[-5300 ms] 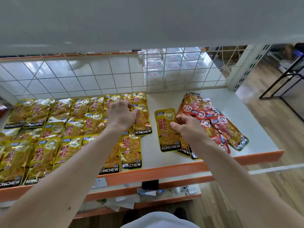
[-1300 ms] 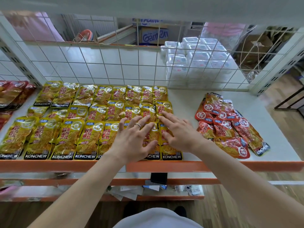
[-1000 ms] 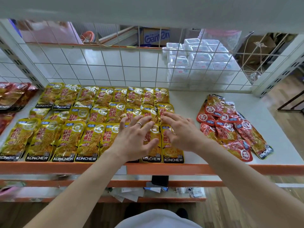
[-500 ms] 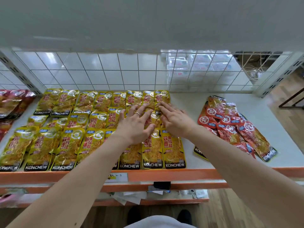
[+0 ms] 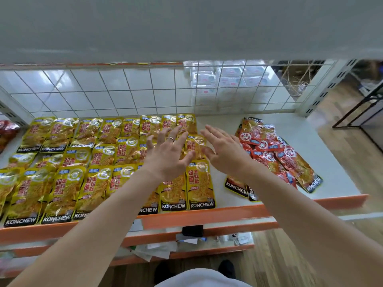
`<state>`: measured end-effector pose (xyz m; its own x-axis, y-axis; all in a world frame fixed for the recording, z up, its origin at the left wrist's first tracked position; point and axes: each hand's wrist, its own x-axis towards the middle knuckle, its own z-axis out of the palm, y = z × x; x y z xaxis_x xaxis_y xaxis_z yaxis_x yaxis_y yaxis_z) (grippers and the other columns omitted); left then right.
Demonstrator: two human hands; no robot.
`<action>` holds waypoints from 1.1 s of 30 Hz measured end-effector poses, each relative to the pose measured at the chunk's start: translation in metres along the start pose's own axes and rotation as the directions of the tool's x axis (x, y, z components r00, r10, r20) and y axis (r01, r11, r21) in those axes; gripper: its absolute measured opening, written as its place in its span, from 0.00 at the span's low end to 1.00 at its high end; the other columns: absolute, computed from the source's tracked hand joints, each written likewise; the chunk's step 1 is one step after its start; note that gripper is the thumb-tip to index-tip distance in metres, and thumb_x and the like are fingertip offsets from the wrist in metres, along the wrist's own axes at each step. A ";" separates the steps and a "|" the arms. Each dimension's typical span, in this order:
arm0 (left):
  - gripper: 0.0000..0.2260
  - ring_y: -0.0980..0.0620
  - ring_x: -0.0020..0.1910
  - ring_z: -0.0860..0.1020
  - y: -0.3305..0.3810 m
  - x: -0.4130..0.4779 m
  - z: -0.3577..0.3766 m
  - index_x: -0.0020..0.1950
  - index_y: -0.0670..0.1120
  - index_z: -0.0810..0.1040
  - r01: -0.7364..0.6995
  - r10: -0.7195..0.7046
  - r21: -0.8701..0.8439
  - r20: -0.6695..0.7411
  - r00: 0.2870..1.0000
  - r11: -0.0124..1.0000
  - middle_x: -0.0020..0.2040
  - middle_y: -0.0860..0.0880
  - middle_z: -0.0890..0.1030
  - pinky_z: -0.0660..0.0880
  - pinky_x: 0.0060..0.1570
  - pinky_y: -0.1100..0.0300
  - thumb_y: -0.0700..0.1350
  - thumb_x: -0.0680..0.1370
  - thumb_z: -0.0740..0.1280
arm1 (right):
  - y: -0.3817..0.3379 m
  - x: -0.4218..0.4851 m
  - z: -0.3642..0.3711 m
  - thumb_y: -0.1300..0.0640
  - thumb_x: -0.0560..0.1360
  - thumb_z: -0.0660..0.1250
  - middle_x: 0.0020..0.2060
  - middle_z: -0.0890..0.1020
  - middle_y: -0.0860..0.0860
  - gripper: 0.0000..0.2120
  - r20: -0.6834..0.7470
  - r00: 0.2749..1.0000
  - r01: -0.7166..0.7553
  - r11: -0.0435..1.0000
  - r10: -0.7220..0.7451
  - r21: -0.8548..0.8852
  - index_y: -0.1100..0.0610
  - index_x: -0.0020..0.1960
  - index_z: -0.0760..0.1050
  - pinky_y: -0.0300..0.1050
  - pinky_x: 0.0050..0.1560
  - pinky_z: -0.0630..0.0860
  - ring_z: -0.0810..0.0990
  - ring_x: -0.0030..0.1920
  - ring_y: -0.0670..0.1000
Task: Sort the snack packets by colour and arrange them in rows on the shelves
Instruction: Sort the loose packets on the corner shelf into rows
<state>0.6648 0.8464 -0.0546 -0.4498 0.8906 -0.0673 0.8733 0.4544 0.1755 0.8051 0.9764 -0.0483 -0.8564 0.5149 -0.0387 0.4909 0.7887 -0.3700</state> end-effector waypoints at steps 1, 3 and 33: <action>0.29 0.50 0.80 0.46 0.012 0.002 0.001 0.80 0.57 0.55 -0.024 0.024 -0.008 -0.021 0.999 1.000 0.82 0.54 0.50 0.47 0.74 0.39 0.65 0.81 0.52 | 0.009 -0.009 -0.005 0.48 0.82 0.58 0.80 0.55 0.46 0.27 -0.024 1.000 -0.017 1.000 0.017 0.003 0.48 0.79 0.56 0.54 0.76 0.51 0.52 0.79 0.49; 0.28 0.50 0.79 0.48 0.038 0.007 0.002 0.79 0.56 0.58 -0.067 0.066 -0.036 -0.045 0.997 0.997 0.81 0.54 0.52 0.47 0.74 0.41 0.64 0.81 0.55 | 0.030 -0.027 -0.014 0.49 0.81 0.60 0.79 0.59 0.48 0.27 -0.071 0.995 -0.069 0.998 0.069 -0.005 0.50 0.78 0.60 0.55 0.76 0.55 0.56 0.78 0.51; 0.08 0.50 0.47 0.81 0.195 -0.030 0.032 0.56 0.50 0.76 -0.044 0.050 -0.563 -0.004 0.999 0.825 0.50 0.50 0.83 0.78 0.48 0.53 0.48 0.79 0.70 | 0.169 -0.148 -0.075 0.59 0.75 0.72 0.43 0.82 0.48 0.08 -0.236 0.834 -0.356 0.813 0.499 0.461 0.54 0.53 0.77 0.39 0.38 0.75 0.81 0.41 0.46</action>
<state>0.8548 0.9092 -0.0499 -0.4064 0.9121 -0.0541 0.6355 0.3247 0.7005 1.0266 1.0586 -0.0350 -0.4313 0.9022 0.0017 0.6303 0.3027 -0.7149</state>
